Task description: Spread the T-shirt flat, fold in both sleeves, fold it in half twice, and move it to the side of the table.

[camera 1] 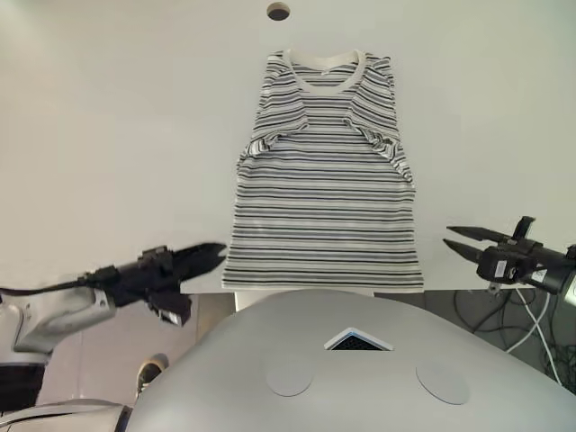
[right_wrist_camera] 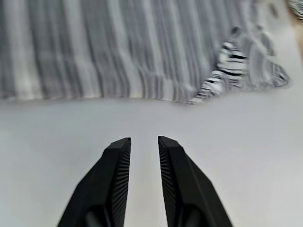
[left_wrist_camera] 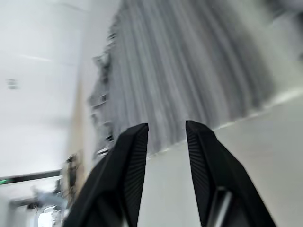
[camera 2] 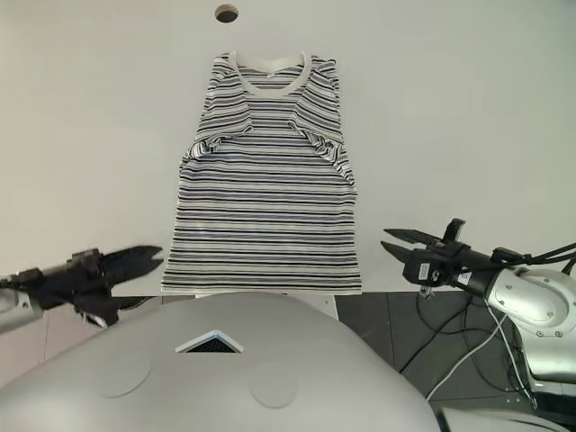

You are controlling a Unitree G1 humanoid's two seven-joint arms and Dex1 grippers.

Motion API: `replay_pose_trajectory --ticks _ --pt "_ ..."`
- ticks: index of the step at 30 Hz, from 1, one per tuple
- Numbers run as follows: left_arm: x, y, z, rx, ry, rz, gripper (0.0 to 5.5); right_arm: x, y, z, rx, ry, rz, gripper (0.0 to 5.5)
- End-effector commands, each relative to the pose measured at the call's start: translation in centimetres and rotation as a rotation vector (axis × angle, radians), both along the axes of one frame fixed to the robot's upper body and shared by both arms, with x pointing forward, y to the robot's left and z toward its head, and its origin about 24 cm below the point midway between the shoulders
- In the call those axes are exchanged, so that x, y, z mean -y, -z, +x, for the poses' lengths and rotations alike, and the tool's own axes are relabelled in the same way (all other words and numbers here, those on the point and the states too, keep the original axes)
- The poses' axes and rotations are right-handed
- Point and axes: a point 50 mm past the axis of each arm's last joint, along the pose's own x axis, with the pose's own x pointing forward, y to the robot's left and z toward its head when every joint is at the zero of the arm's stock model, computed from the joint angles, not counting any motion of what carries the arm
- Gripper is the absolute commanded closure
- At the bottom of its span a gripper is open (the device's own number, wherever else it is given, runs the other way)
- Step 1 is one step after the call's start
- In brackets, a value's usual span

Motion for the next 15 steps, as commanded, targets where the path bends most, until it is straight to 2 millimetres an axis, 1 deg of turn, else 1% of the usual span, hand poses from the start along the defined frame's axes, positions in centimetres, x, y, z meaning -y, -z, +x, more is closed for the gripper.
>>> replay_pose_trajectory --ticks 1,3,5,8,9,12,15 --pt "0.1 0.2 -0.9 -0.021 0.117 0.082 4.04 -0.4 0.1 -0.9 -0.065 -0.102 -0.092 4.41" --pt "0.6 0.5 -1.1 -0.024 0.161 0.096 4.04 -1.0 0.0 -1.1 -0.07 -0.129 -0.093 4.41" --pt "1.2 0.7 -0.8 -0.02 0.182 0.092 4.04 -1.3 0.0 -1.3 -0.08 -0.141 -0.098 4.08" --pt "1.8 0.7 0.1 0.016 0.198 0.074 4.04 -1.8 0.1 -1.7 -0.101 -0.168 -0.104 3.48" --pt "2.0 0.6 0.2 0.019 0.2 0.069 4.04 -2.0 0.1 -1.7 -0.105 -0.177 -0.102 3.37" --pt "2.3 0.1 0.6 0.037 0.2 0.055 4.04 -2.9 -0.3 -2.4 -0.128 -0.216 -0.076 3.37" --pt "2.6 -0.2 1.2 0.057 0.187 0.048 4.04 -3.5 -0.3 -2.3 -0.136 -0.241 -0.064 3.37"
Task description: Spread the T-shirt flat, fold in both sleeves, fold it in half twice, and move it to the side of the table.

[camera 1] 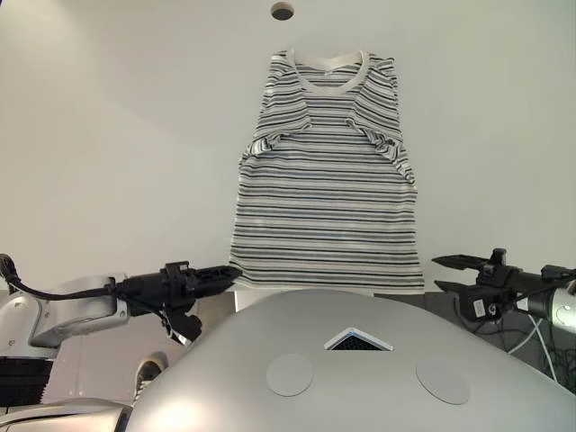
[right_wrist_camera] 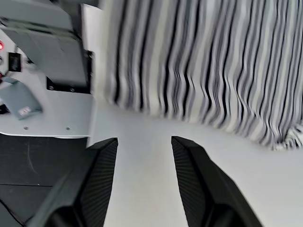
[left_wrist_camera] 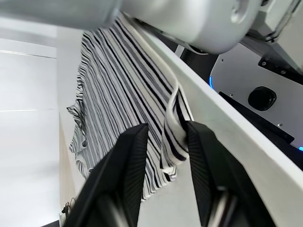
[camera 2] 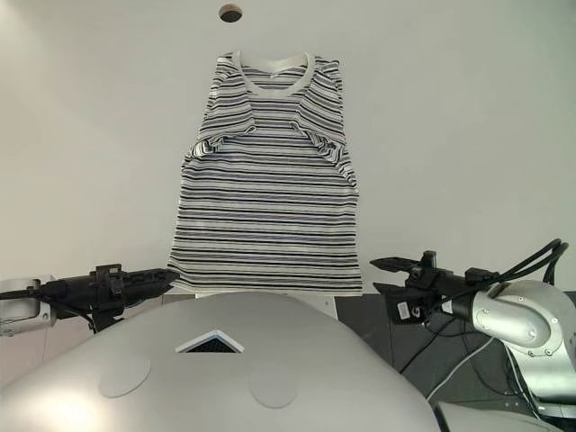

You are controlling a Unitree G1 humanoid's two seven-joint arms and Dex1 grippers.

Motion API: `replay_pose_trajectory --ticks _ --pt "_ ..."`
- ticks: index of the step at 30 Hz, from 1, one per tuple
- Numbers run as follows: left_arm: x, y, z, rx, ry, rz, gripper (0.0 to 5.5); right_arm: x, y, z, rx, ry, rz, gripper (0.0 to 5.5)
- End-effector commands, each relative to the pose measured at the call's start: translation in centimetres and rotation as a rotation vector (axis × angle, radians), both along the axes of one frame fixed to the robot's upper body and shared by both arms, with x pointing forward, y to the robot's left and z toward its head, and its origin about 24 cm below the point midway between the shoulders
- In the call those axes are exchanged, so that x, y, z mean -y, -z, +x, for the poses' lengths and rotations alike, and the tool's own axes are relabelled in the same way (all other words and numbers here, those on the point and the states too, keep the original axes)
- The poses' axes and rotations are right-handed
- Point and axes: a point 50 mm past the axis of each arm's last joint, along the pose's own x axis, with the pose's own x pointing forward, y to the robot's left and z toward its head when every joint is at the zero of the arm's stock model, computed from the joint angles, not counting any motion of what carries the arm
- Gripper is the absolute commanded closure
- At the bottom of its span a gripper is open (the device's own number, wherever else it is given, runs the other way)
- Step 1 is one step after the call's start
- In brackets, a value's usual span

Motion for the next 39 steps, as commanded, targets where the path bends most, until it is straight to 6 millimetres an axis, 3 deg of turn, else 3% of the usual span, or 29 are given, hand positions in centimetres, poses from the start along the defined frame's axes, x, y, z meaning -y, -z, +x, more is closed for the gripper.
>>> replay_pose_trajectory --ticks 1,9,17,27,34,39 --pt "0.2 -0.6 0.6 0.02 0.002 0.01 4.04 -0.6 -0.1 0.2 -0.018 -0.041 0.007 3.37" --pt "0.3 -0.4 0.5 -0.008 -0.013 0.043 4.04 -1.6 0.2 1.0 -0.029 -0.111 0.018 3.37" --pt "0.3 0.0 0.0 -0.08 -0.006 0.057 5.4 -2.5 0.6 1.5 -0.03 -0.136 0.035 3.32" --pt "0.3 -0.4 0.5 -0.098 -0.036 0.049 5.5 -2.7 0.9 1.6 -0.053 -0.124 0.045 5.4" --pt "0.8 -2.1 1.9 -0.102 -0.107 -0.012 5.5 -2.7 0.8 1.9 -0.042 -0.095 0.07 5.48" --pt "1.4 -3.6 1.6 -0.314 -0.201 -0.074 5.5 -2.7 -1.0 1.7 -0.023 -0.051 0.196 5.48"
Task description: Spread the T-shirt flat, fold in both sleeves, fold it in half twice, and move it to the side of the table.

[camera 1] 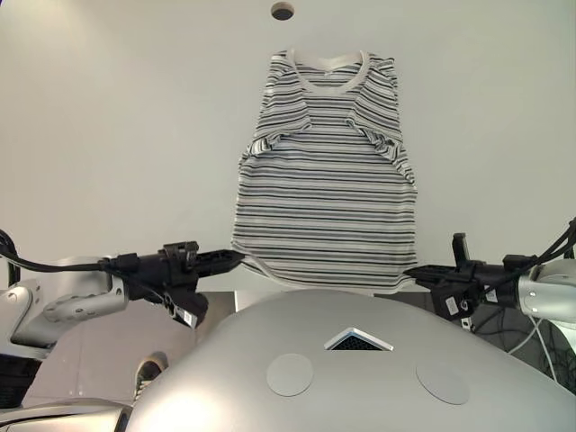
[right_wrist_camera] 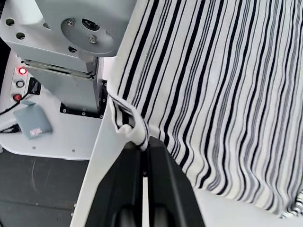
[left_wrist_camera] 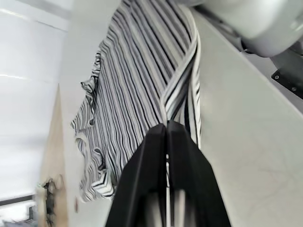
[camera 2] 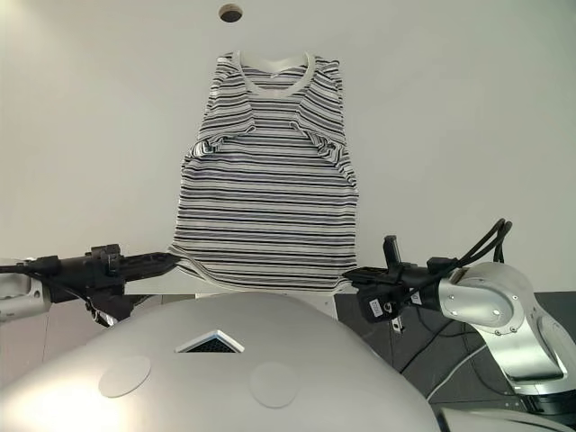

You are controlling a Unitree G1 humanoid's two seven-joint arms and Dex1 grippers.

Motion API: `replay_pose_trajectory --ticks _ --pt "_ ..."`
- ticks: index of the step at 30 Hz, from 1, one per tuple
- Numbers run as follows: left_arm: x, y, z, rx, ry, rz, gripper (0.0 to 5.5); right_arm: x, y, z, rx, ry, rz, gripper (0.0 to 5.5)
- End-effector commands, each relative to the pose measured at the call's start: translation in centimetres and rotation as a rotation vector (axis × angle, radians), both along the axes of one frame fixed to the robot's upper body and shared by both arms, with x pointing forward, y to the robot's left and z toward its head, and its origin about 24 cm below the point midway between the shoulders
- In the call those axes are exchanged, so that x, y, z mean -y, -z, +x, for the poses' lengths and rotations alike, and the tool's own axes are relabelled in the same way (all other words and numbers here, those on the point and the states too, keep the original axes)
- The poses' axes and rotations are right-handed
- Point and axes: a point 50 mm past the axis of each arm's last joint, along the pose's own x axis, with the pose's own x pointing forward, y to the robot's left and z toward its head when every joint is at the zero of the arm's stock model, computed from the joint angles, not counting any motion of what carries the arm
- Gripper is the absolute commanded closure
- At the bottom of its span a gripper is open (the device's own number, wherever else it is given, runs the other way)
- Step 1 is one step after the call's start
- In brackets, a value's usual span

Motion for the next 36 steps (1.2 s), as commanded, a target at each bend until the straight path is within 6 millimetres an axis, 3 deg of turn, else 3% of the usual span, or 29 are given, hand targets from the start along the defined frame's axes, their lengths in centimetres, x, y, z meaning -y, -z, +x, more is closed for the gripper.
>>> replay_pose_trajectory --ticks 1,9,20,24,26,30,33,36 --pt "0.1 -1.5 -0.4 -0.205 -0.053 -0.035 5.5 -0.1 -2.0 0.0 0.034 0.037 0.124 5.48" --pt "-1.8 -3.1 -1.5 -0.377 -0.203 -0.19 5.5 1.5 -5.2 0.5 0.16 0.15 0.287 5.48" --pt "-3.6 -6.3 -5.4 -0.533 -0.188 -0.33 5.5 2.0 -7.0 -0.8 0.215 0.185 0.355 5.48" --pt "-4.2 -6.8 -5.9 -0.494 -0.197 -0.33 5.5 2.0 -7.6 -0.9 0.225 0.178 0.371 5.48" --pt "-4.3 -6.5 -4.6 -0.365 -0.235 -0.333 5.5 2.1 -7.7 0.0 0.25 0.197 0.358 5.48" --pt "-3.4 -4.5 2.5 0.078 -0.328 -0.308 5.5 2.1 -7.2 5.1 0.428 0.279 0.308 5.48" --pt "-2.2 -4.0 7.1 0.213 -0.407 -0.301 5.5 1.5 -7.2 8.2 0.51 0.305 0.306 5.48" --pt "-1.6 -3.7 9.3 0.282 -0.459 -0.301 5.5 1.1 -6.8 10.4 0.544 0.335 0.301 5.48"
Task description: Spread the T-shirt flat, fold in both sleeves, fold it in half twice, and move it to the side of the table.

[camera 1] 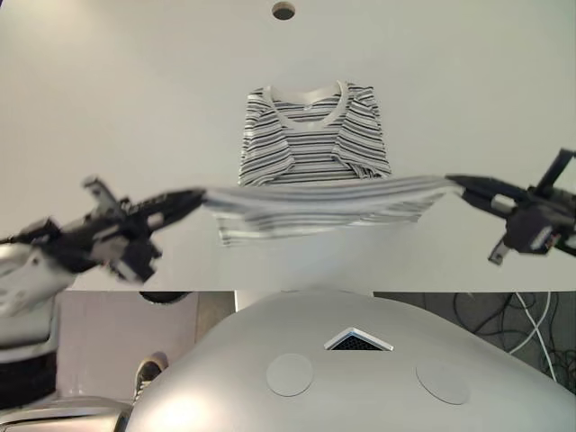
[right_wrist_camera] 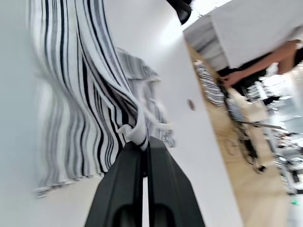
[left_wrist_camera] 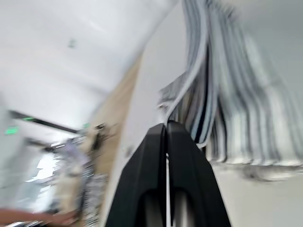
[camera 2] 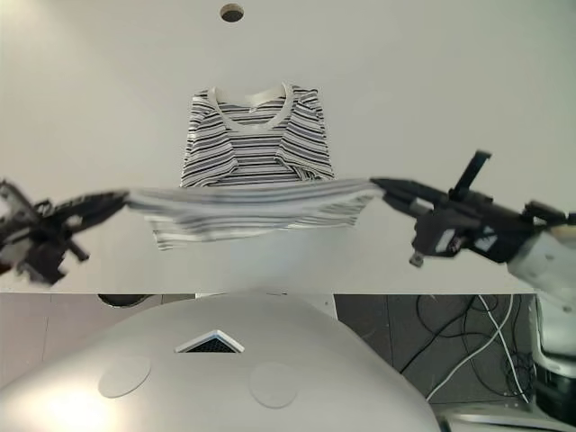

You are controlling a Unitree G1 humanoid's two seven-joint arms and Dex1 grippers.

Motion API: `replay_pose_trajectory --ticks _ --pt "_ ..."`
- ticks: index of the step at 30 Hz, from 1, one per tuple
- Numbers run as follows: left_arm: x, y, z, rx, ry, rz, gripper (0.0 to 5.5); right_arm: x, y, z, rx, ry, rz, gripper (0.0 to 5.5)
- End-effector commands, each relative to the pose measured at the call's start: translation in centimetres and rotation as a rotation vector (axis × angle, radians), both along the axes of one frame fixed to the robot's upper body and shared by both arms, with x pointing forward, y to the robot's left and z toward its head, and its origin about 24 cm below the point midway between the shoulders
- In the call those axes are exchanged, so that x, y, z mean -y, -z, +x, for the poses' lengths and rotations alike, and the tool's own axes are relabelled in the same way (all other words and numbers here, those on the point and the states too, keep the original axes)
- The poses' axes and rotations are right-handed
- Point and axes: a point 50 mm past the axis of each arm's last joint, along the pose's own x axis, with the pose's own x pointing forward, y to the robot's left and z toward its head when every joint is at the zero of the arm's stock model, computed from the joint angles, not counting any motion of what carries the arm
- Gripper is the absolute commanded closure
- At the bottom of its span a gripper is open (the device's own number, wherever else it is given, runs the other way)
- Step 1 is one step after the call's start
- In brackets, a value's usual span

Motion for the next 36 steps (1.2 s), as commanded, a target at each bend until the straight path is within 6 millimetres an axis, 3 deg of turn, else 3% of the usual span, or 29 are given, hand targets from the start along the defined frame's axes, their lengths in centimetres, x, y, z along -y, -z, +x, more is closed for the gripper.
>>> replay_pose_trajectory --ticks 1,7,17,22,26,31,34,36 --pt "0.8 0.6 3.3 0.08 -0.087 0.027 5.5 -0.4 0.4 3.4 0.038 0.058 -0.011 5.48" --pt "0.7 3.0 8.2 0.135 -0.189 0.099 5.5 -1.3 2.5 10.2 0.037 0.163 -0.011 5.48" --pt "1.2 6.5 11.6 0.134 -0.209 0.193 5.32 -2.9 6.6 16.0 -0.068 0.183 -0.039 5.5" --pt "1.8 8.5 12.9 0.115 -0.254 0.223 4.49 -2.8 9.6 17.6 -0.154 0.308 -0.062 4.44" --pt "1.1 9.3 13.9 0.132 -0.377 0.185 3.77 -1.6 10.6 18.5 -0.131 0.493 -0.004 3.66" --pt "1.5 8.9 14.2 0.202 -0.448 0.075 2.9 -1.5 9.4 19.7 -0.055 0.656 0.254 3.43" --pt "2.5 6.3 14.1 0.361 -0.473 -0.105 2.7 -1.8 7.2 20.4 0.05 0.684 0.45 3.43" --pt "3.3 4.4 13.5 0.464 -0.471 -0.222 2.7 -2.9 6.1 20.4 0.091 0.592 0.521 3.43"
